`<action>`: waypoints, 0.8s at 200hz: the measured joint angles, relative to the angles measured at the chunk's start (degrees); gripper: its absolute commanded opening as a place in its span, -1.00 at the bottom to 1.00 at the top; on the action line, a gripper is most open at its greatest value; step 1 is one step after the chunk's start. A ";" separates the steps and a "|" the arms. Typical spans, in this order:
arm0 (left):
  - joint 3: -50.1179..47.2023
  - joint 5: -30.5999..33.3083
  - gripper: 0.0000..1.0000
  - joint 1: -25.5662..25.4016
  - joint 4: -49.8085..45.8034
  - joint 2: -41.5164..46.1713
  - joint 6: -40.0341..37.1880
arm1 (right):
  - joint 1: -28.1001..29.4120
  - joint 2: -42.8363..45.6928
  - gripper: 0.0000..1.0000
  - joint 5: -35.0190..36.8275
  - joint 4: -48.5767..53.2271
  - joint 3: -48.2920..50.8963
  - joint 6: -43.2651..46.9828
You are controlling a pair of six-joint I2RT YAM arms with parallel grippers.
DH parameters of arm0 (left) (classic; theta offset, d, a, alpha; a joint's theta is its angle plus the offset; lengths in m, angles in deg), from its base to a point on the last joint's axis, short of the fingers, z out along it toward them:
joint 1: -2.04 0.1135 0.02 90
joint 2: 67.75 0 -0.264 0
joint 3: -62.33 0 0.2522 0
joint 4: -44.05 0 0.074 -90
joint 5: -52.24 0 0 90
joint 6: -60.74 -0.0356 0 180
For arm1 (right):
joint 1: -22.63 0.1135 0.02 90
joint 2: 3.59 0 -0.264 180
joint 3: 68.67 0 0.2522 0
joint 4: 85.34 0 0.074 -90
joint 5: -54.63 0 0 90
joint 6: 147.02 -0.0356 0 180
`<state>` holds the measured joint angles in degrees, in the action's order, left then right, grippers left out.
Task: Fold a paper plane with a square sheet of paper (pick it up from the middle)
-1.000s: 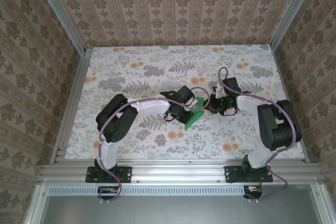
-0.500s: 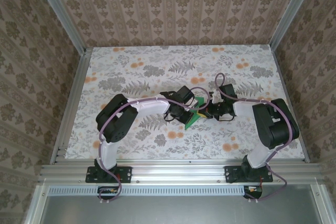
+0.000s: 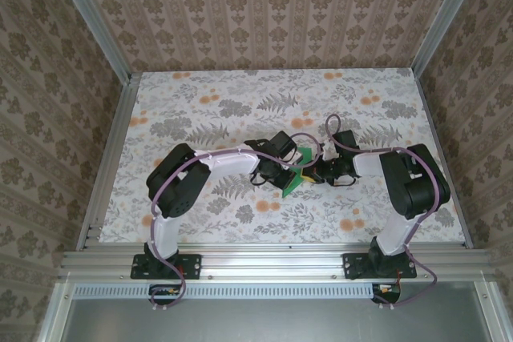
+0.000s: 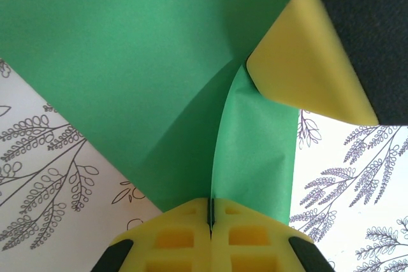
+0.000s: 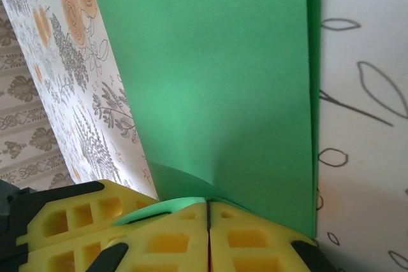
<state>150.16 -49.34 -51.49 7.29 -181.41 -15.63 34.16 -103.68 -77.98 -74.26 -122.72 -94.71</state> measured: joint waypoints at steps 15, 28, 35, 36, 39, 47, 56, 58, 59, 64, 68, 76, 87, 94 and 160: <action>-0.04 0.00 -0.92 0.00 0.04 0.00 0.00 | 0.00 0.00 -0.83 0.55 1.20 -0.52 0.68; -0.04 0.00 -0.93 0.00 0.11 0.00 0.00 | 0.04 0.00 -0.82 1.03 2.45 -1.03 1.53; -0.04 0.00 -0.93 0.00 0.20 0.00 0.00 | 0.04 0.00 -0.82 1.18 2.93 -1.22 1.81; -0.04 0.00 -0.93 0.00 0.20 0.00 0.00 | 0.04 0.00 -0.82 1.20 2.97 -1.25 1.86; -0.04 0.00 -0.93 0.00 0.22 0.00 0.00 | 0.04 0.00 -0.81 1.18 3.06 -1.25 1.95; -0.04 0.00 -0.93 0.00 0.24 0.00 0.00 | 0.04 0.02 -0.81 1.16 3.10 -1.27 2.01; -0.04 0.00 -0.93 0.00 0.24 0.00 0.00 | 0.04 0.13 -0.81 1.16 3.13 -1.27 2.10; -0.04 0.00 -0.93 0.00 0.24 0.00 0.00 | 0.04 0.20 -0.81 1.16 3.15 -1.27 2.08; -0.04 0.00 -0.93 0.00 0.24 0.00 0.00 | 0.04 0.24 -0.81 1.18 3.17 -1.27 2.10; -0.04 0.00 -0.93 0.00 0.22 0.00 0.00 | -0.02 0.46 -0.81 1.20 3.34 -1.27 2.08; -0.04 0.00 -0.93 0.00 0.22 0.00 0.00 | -0.04 0.76 -0.81 1.25 3.56 -1.27 2.08; -0.07 0.00 -0.93 0.00 0.24 0.00 0.00 | -0.26 1.49 -0.81 1.27 4.11 -1.27 2.05; -0.11 0.00 -0.93 0.00 0.26 0.00 0.00 | -0.63 2.73 -0.82 1.29 4.44 -1.27 2.05; -0.11 0.00 -0.93 0.00 0.28 0.00 0.00 | -0.87 3.34 -0.82 1.31 4.42 -1.27 2.05; -0.15 0.00 -0.93 0.00 0.39 0.00 0.00 | -1.88 0.74 -0.83 3.34 4.59 -1.27 3.02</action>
<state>150.00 -49.34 -51.49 7.68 -181.41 -15.63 32.28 -102.94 -74.63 -69.67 -123.99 -91.70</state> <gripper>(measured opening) 0.052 0.087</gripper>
